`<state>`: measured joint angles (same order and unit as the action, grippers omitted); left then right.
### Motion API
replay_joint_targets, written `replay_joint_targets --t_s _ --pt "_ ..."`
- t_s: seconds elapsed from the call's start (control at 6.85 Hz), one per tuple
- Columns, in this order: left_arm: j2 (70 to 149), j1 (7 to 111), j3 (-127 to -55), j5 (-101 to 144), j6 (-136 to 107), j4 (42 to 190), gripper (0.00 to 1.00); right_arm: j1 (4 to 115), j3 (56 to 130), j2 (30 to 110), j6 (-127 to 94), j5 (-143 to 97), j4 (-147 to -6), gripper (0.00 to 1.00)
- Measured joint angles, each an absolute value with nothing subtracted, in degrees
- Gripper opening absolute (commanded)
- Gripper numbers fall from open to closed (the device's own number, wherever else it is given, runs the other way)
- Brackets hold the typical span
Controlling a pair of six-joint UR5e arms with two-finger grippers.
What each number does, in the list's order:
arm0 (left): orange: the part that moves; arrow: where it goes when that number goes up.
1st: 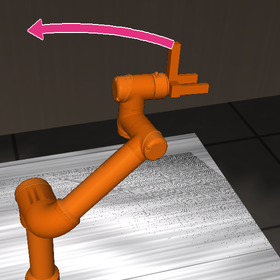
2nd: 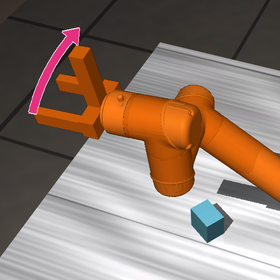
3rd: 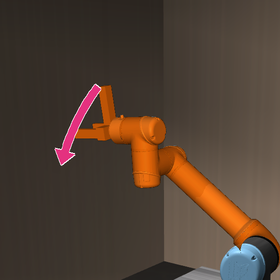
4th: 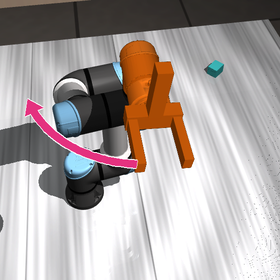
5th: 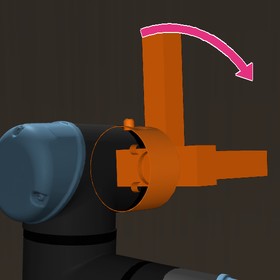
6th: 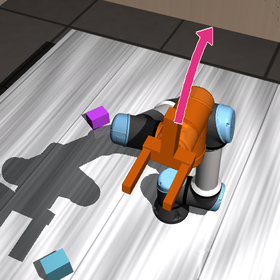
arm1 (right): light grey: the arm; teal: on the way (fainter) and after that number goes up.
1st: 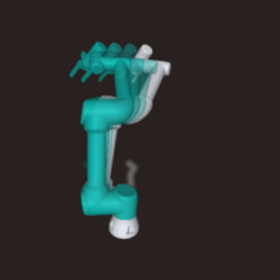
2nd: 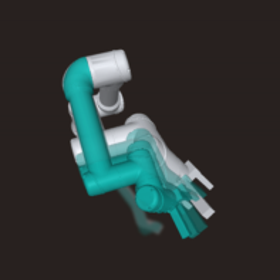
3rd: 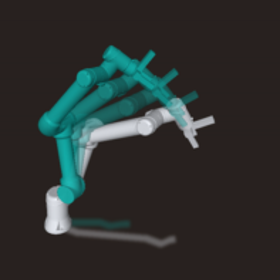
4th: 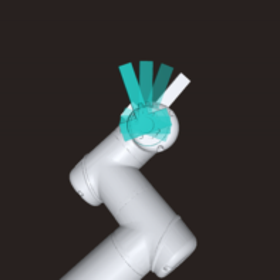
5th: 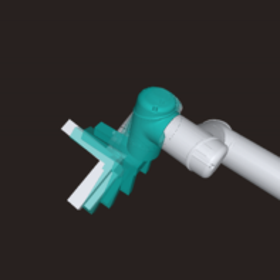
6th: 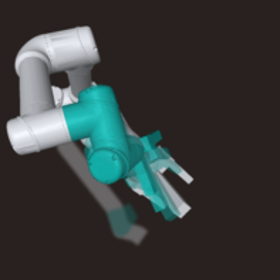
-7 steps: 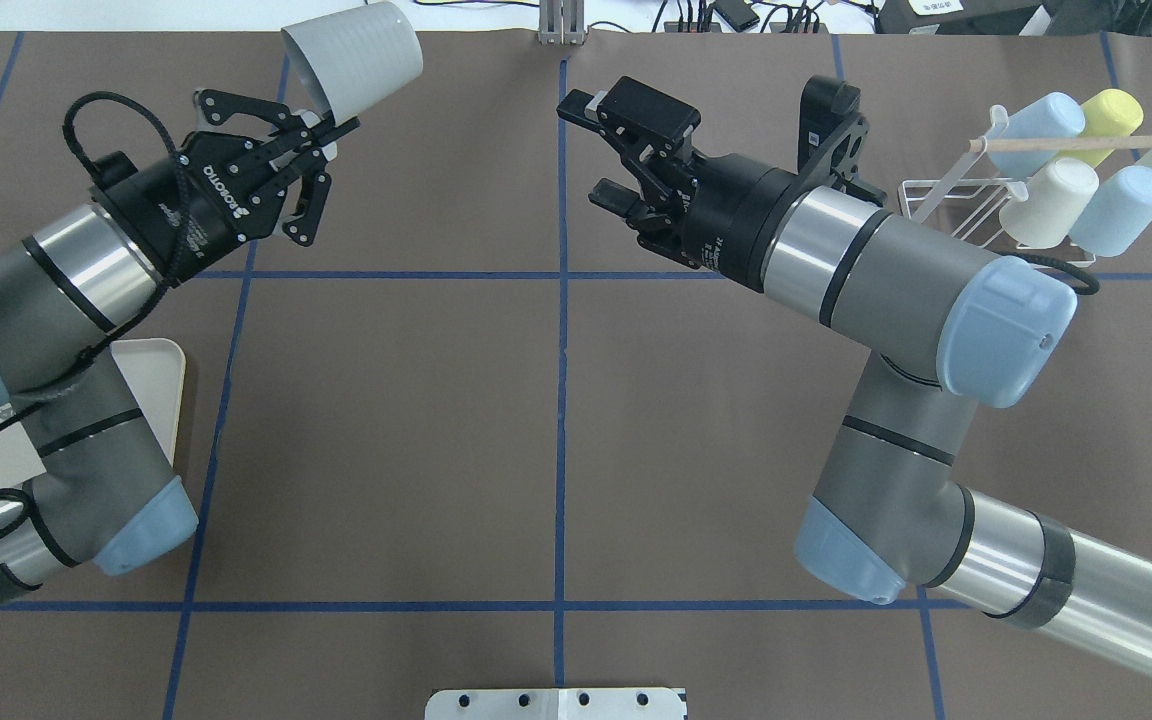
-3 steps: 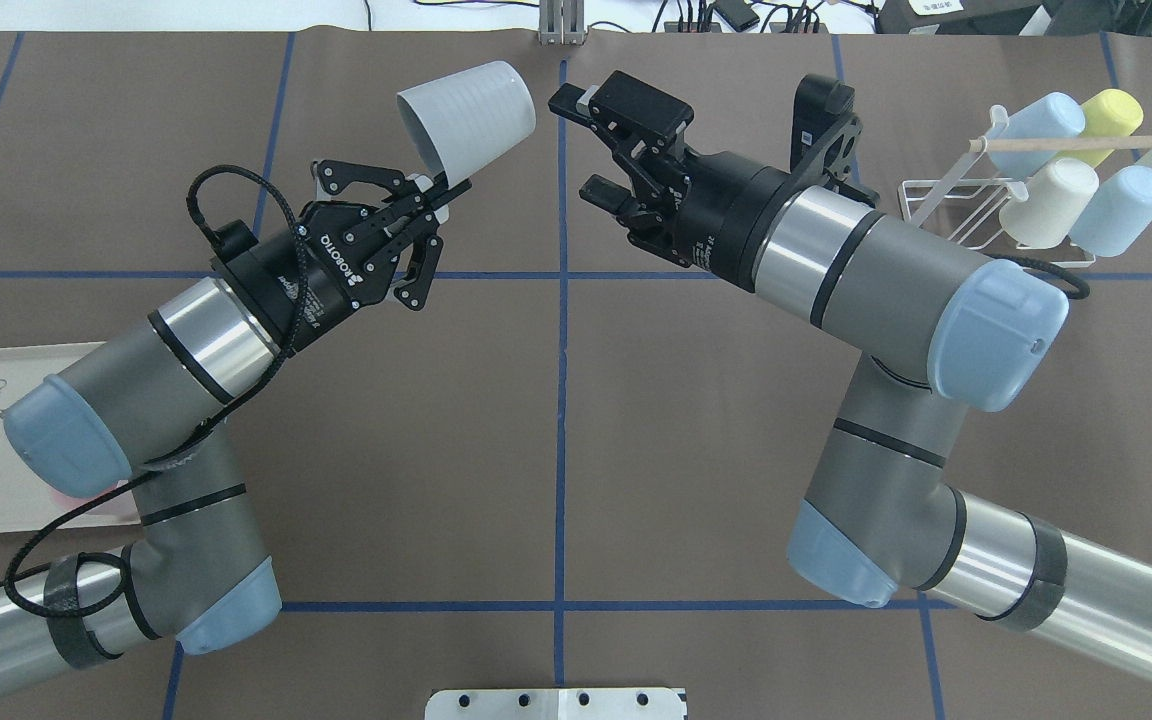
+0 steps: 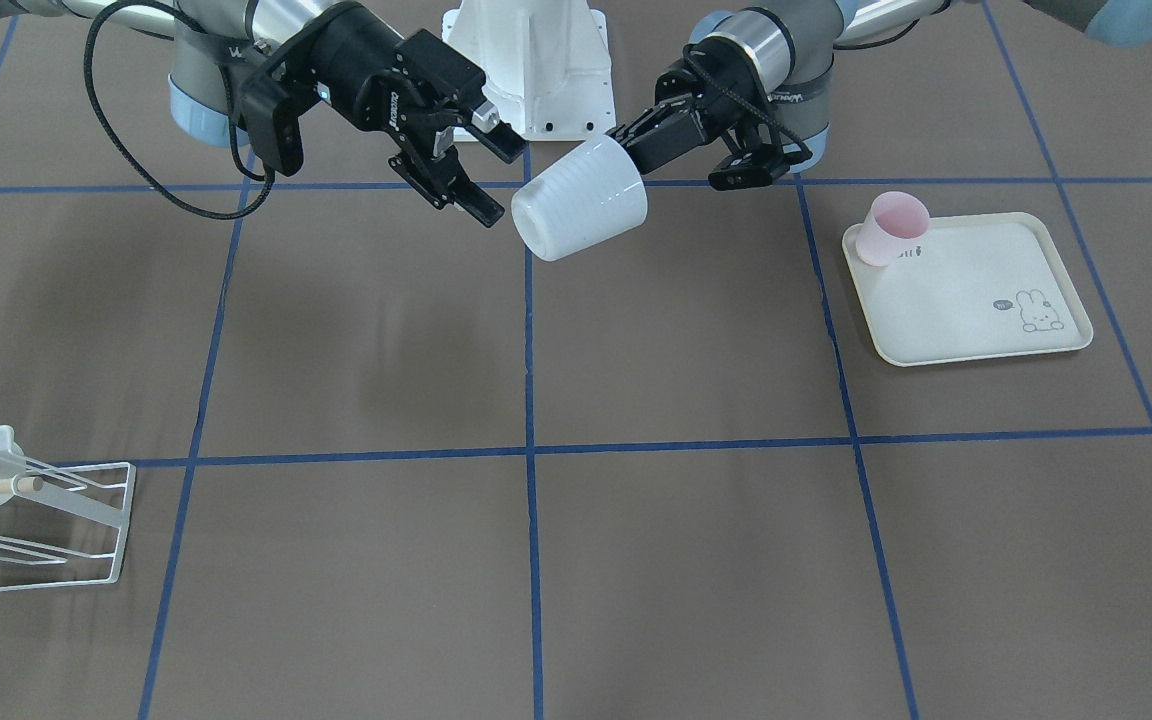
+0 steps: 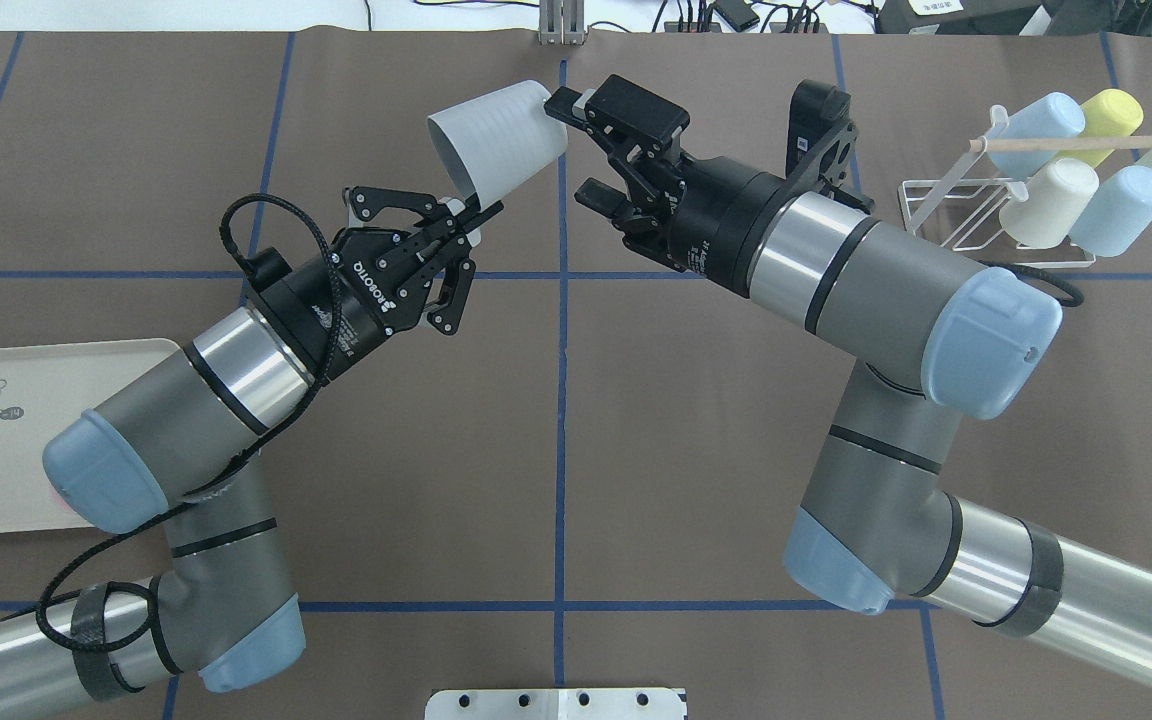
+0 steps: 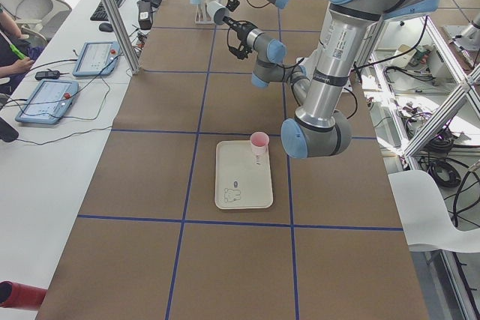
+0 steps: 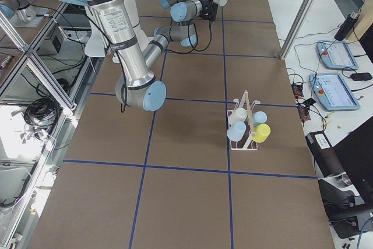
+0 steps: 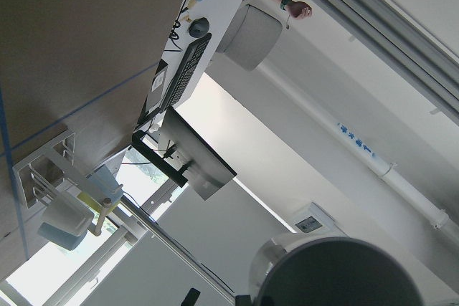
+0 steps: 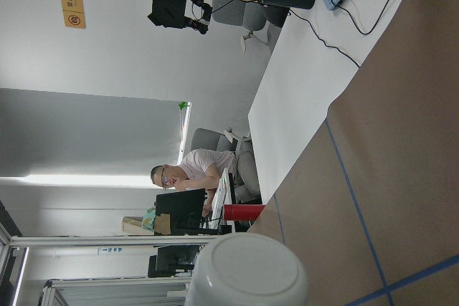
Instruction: Transfer IKEA cup to right arm and place on rack
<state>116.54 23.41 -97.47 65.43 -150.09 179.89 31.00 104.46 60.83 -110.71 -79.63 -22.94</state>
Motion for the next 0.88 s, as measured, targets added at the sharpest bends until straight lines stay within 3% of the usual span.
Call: replay_joint_targets --t_s 0.88 --pt "118.7 19.2 -97.4 61.4 -148.2 179.7 0.00 30.0 104.4 60.8 -110.7 -79.6 -22.9 1.00"
